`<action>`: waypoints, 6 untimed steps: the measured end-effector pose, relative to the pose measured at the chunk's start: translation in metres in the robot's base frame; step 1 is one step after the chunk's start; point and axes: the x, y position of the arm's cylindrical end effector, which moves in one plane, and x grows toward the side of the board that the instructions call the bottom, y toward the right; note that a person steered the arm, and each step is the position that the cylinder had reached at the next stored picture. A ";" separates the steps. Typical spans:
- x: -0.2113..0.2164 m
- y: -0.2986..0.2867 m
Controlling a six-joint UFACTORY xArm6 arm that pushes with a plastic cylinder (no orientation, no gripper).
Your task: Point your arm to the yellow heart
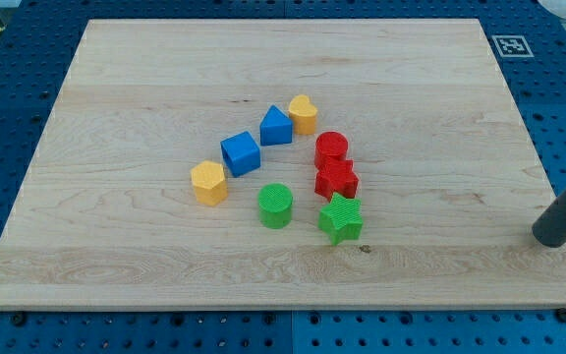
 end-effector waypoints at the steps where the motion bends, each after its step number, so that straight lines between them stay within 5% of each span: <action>1: -0.043 -0.005; 3: -0.175 -0.064; 5: -0.186 -0.082; 6: -0.228 -0.149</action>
